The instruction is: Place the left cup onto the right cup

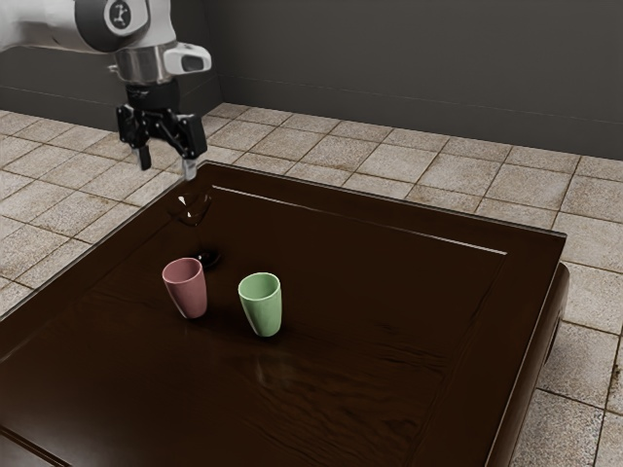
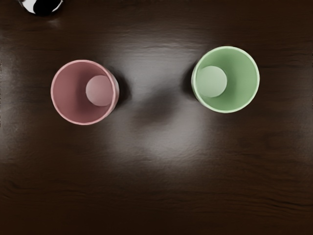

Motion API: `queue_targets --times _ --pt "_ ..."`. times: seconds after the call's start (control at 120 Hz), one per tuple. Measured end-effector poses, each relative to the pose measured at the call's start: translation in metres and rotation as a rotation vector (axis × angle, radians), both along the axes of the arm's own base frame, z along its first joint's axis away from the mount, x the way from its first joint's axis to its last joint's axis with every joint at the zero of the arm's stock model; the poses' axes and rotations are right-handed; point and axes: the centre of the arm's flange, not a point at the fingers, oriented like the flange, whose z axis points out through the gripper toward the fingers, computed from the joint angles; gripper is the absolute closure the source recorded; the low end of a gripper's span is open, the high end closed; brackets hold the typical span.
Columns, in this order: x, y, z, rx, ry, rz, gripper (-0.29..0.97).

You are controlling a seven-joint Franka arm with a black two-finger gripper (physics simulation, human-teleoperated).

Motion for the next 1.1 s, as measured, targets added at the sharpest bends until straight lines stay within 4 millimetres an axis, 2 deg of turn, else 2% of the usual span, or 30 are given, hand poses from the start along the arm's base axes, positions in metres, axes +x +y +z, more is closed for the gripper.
queue_targets --times 0.092,0.167,0.242,0.35,0.517,0.642,0.742,0.9,0.967,1.1 --pt "0.008 0.004 0.002 0.002 -0.056 0.004 0.00" --pt "0.019 0.006 -0.009 0.003 -0.068 0.007 0.00" --pt "0.036 0.008 -0.033 0.003 -0.054 0.010 0.00" --pt "0.046 0.003 -0.081 0.003 -0.016 0.002 0.00" --pt "0.035 0.004 -0.163 -0.004 0.064 0.006 0.00" --pt "0.023 0.006 -0.206 -0.006 0.086 0.010 0.00" --pt "0.023 0.011 -0.220 -0.004 0.075 0.018 0.00" --pt "0.024 0.045 -0.223 0.006 0.046 0.061 0.00" --pt "0.026 0.048 -0.227 0.008 0.045 0.061 0.00" --pt "0.028 0.047 -0.247 0.007 0.067 0.054 0.00"
